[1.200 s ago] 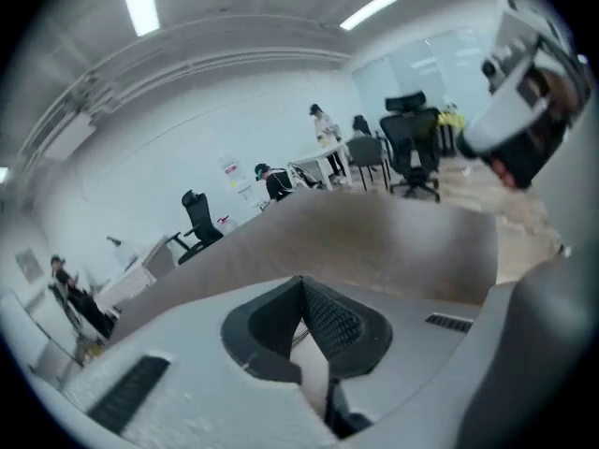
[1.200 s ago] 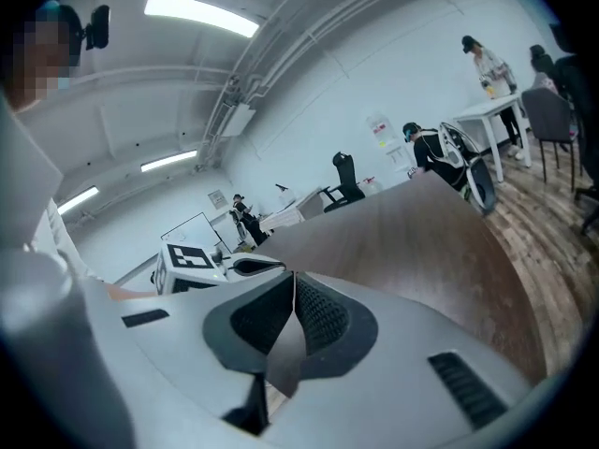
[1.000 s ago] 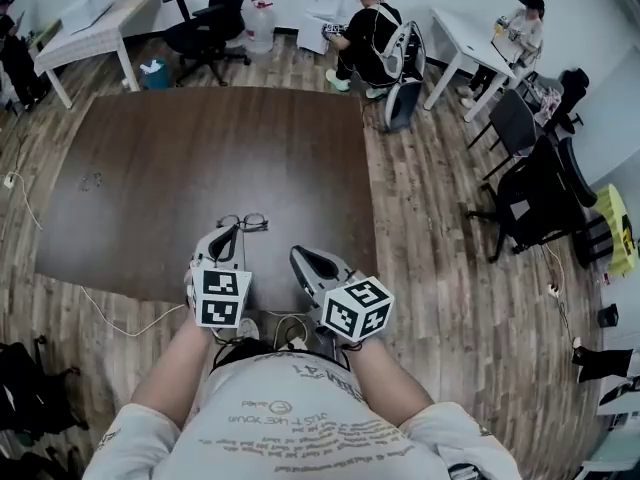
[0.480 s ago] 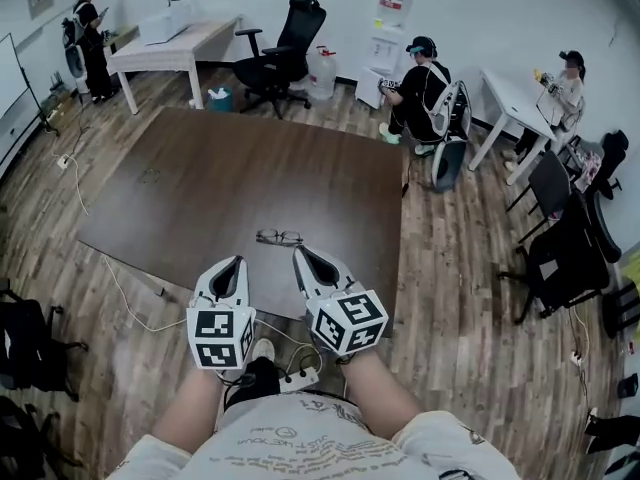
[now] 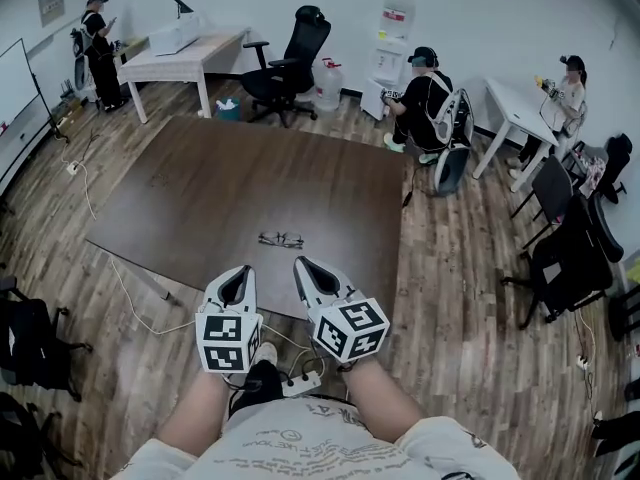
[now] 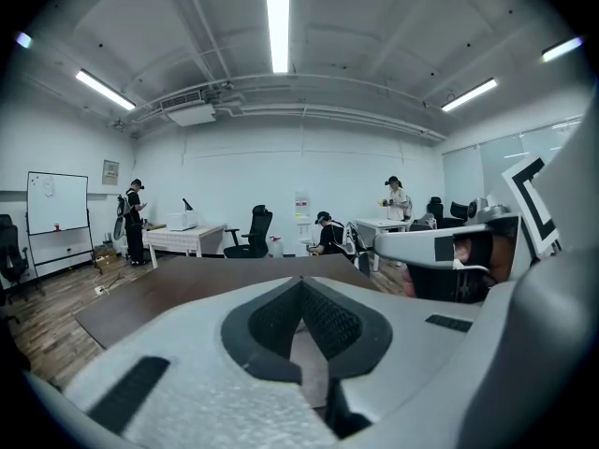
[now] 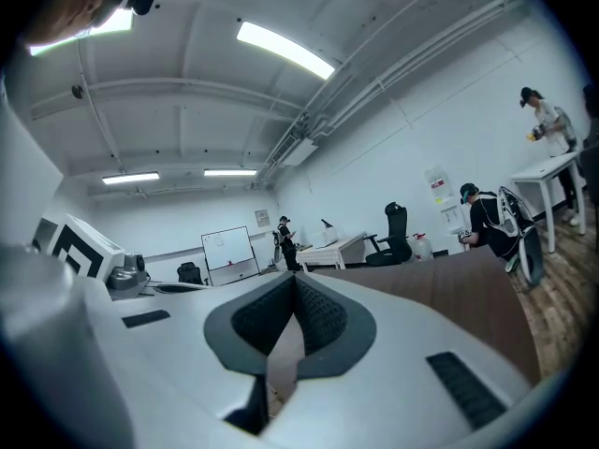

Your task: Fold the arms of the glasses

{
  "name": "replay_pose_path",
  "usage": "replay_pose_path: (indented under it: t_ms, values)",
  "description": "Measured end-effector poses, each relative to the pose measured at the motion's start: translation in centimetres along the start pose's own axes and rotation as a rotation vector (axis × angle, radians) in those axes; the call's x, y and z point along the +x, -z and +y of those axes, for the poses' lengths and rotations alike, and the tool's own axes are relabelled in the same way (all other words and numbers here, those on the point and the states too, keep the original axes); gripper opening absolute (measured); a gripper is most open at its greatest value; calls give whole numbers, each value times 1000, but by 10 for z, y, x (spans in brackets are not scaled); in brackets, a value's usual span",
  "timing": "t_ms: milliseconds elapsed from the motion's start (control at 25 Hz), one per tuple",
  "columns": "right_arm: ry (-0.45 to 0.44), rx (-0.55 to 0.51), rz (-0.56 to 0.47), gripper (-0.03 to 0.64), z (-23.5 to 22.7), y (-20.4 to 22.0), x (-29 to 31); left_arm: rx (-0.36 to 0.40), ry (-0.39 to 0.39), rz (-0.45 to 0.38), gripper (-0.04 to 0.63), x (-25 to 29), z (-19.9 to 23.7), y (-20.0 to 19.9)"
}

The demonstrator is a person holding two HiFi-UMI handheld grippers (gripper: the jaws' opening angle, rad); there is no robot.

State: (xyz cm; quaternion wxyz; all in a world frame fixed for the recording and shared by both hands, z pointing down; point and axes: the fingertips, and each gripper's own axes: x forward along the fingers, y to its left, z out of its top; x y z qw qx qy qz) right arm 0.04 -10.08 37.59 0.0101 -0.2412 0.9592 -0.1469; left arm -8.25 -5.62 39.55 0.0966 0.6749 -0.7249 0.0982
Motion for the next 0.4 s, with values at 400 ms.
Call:
replay_pose_path:
  t_ms: [400]
  values:
    - [40,8,-18,14,-29,-13,-18,38,33,-30,14,14,-28,-23]
